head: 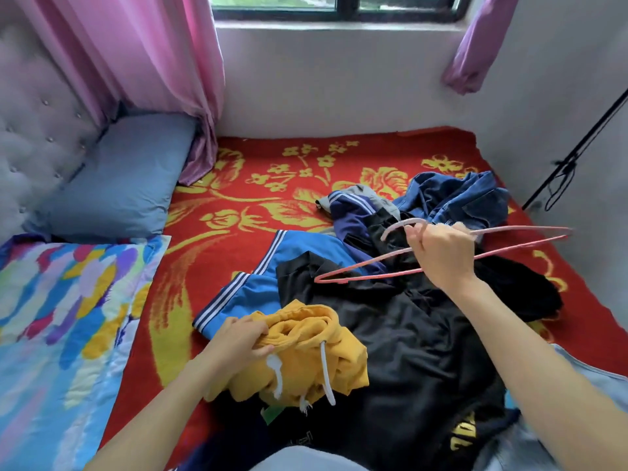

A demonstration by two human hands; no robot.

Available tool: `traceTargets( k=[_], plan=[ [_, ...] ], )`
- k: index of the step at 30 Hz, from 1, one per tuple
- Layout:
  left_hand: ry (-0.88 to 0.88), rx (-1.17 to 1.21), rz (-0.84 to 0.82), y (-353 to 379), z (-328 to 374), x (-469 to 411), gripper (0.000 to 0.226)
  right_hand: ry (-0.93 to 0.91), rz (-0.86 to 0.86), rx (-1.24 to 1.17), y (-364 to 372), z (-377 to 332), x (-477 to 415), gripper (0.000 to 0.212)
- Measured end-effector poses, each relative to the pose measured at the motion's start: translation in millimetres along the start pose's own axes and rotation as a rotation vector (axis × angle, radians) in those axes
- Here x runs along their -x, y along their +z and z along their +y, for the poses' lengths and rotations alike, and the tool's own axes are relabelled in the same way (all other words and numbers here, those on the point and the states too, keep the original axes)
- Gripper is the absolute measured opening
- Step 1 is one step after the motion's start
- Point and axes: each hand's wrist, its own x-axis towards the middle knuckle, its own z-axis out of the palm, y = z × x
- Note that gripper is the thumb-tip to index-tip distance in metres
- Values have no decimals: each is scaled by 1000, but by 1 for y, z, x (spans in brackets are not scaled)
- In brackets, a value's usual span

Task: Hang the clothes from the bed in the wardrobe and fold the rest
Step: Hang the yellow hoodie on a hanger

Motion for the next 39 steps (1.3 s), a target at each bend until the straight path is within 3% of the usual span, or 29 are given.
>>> traceTargets(
  k=[5,10,15,19,25,30,32,35,37,39],
  plan=[
    [140,-55,109,-30,-3,6,27,22,47,-118,-18,-58,-1,47],
    [266,-35,228,-62,2,15,29,111,-226,-359,-13,-103,3,41],
    [340,-41,237,-91,16,19,29,141,-277,-428,-10,-140,4,43],
    [364,-11,245,-103,21,22,30,306,-357,-563,-9,-144,-1,49],
    [332,66,248,-121,-4,33,31,382,-175,-515,-29,-107,-40,56],
    [416,111,318,-135,15,29,27,425,-228,-658,-18,-137,-32,56],
    [380,90,351,-135,18,28,28,535,-262,-694,-5,-144,-18,57],
    [260,26,431,-121,13,34,32,889,-271,-807,8,-131,-9,57],
    [195,53,626,-103,7,40,40,1035,-269,-900,14,-124,-9,53],
    [58,107,857,-82,0,44,64,1103,-288,-954,18,-121,-6,51]
  ],
)
